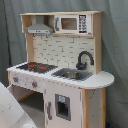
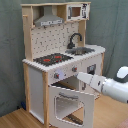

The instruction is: Play with the kitchen

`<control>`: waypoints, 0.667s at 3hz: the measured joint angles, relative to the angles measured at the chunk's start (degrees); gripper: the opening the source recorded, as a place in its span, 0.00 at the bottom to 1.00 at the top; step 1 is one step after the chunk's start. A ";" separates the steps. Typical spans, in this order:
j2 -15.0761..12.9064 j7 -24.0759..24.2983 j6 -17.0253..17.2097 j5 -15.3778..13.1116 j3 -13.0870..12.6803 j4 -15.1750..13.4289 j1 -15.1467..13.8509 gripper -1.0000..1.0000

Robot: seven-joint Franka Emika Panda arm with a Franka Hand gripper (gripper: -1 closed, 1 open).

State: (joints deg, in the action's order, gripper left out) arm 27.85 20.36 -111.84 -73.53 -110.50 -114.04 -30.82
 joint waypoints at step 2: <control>4.16 10.21 -3.47 0.04 -6.04 3.29 -6.48 1.00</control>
State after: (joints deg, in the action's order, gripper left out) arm 32.01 30.57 -115.31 -73.49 -116.54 -110.75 -37.31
